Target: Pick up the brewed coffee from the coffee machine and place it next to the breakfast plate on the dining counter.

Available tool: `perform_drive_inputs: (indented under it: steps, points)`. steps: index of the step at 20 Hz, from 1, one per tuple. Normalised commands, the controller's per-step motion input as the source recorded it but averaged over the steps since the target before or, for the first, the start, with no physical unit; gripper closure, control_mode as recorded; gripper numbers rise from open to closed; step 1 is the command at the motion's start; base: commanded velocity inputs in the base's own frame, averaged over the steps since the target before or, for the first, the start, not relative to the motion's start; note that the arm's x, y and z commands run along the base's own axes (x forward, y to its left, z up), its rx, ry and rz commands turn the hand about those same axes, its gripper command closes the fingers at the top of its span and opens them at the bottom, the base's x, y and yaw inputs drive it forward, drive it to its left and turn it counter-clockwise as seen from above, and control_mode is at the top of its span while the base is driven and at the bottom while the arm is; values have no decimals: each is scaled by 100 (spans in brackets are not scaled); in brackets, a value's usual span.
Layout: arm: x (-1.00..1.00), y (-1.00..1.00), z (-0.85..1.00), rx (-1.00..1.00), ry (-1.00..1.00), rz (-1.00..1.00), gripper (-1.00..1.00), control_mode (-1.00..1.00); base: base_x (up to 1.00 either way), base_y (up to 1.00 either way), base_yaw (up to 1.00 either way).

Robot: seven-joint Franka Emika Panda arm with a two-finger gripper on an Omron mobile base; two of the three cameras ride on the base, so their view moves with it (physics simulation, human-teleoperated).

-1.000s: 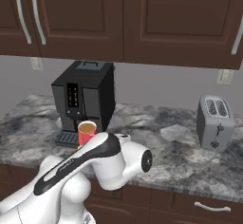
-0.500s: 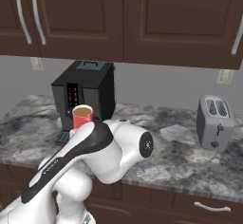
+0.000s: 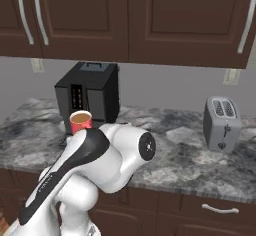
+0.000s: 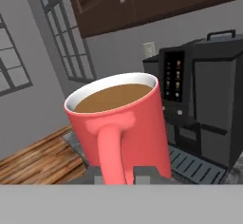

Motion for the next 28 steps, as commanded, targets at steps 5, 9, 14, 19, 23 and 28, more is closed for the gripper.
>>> perform_drive_inputs:
  steps: [5, 9, 14, 19, 23, 28]
  points:
    - [0, 0, 0, 0, 0, 0, 100, 100, -100, -6, -48]
    - [0, 0, 0, 0, 0, 0, 100, 100, -81, -1, -68]
    - [0, 0, 0, 0, 0, 0, 100, 100, -52, -1, -80]
    - [0, 0, 0, 0, 0, 0, 100, 100, -26, 0, -90]
    - [0, 0, 0, 0, 0, 0, 100, 100, -2, 0, -96]
    - [0, 0, 0, 0, 0, 0, 100, 100, 0, 0, -97]
